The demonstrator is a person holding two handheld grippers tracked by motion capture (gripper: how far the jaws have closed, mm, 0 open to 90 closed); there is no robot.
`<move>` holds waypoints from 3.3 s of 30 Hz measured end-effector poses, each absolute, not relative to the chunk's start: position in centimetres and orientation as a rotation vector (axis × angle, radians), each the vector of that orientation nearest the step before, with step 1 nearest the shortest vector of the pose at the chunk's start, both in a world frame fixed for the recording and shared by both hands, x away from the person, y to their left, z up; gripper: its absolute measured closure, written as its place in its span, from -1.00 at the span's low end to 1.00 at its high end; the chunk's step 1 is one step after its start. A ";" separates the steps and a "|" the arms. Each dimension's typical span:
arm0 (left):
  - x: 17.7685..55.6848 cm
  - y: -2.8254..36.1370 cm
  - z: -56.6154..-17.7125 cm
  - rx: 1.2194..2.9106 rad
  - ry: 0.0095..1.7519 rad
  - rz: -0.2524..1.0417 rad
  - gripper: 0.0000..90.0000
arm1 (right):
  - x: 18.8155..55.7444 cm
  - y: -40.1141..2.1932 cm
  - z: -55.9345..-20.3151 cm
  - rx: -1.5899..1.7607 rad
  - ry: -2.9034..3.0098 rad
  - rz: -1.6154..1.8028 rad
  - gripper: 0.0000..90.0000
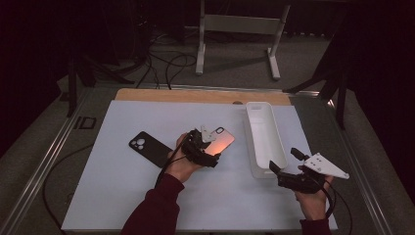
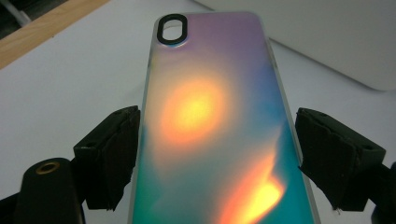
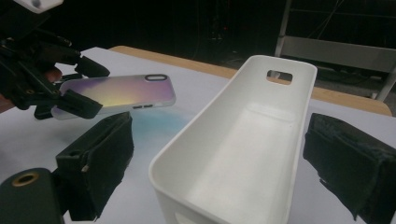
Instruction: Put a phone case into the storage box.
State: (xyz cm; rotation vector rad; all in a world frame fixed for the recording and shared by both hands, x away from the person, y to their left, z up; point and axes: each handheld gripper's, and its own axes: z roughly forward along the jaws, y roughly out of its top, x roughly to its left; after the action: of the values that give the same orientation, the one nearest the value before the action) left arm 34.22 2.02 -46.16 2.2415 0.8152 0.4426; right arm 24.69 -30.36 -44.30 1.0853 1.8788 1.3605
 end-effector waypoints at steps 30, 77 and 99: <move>31.9 2.6 -41.4 2.102 0.508 0.434 -0.63 | 27.8 -27.7 -42.0 1.073 2.007 1.429 -0.82; 30.1 -0.8 -42.1 2.116 0.348 0.446 -0.64 | 29.7 -24.3 -40.8 1.194 2.227 1.793 0.74; 31.8 0.8 -42.8 2.067 0.421 0.147 -0.67 | 29.1 -24.7 -39.6 1.081 2.173 1.773 0.92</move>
State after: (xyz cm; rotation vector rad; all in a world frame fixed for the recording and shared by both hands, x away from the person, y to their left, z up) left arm 31.82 0.78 -42.80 2.0671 0.4214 0.1468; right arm 29.10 -24.68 -39.65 1.0805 2.1733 1.7729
